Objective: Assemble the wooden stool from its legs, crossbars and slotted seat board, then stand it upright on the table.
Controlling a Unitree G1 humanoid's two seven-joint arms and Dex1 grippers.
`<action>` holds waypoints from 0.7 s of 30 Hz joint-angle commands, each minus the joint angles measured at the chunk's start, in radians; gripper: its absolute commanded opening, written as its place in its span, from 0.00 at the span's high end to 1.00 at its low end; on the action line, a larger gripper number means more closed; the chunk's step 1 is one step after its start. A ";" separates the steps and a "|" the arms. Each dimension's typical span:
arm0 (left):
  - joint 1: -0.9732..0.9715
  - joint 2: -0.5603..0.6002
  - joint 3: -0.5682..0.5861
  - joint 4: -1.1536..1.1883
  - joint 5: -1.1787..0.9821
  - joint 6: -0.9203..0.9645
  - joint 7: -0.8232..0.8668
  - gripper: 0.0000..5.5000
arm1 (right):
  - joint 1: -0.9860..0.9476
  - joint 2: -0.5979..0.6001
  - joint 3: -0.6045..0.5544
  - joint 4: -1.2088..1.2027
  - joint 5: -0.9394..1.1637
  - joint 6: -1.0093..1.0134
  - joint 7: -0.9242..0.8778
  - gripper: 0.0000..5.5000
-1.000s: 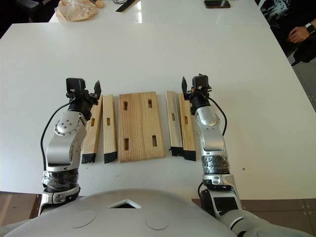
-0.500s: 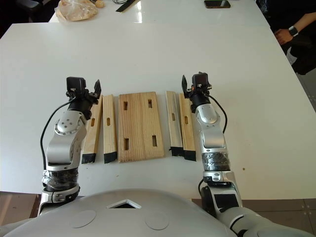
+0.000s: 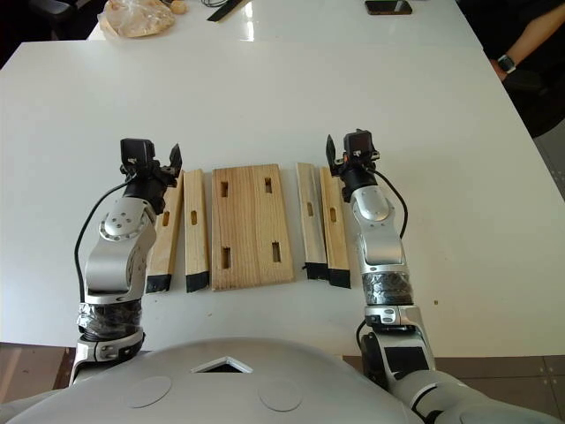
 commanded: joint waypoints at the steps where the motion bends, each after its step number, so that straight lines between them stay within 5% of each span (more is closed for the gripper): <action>1: -0.002 -0.002 0.003 -0.008 -0.006 0.019 -0.004 0.43 | -0.005 -0.006 -0.004 0.001 -0.001 -0.004 0.003 0.43; 11: 0.188 0.145 0.027 -0.429 -0.024 0.388 -0.118 0.43 | 0.113 0.018 -0.021 -0.091 -0.005 0.003 -0.047 0.43; 21: 0.507 0.255 0.237 -0.663 -0.152 0.632 -0.313 0.43 | 0.266 0.066 -0.058 -0.220 -0.013 0.007 -0.132 0.43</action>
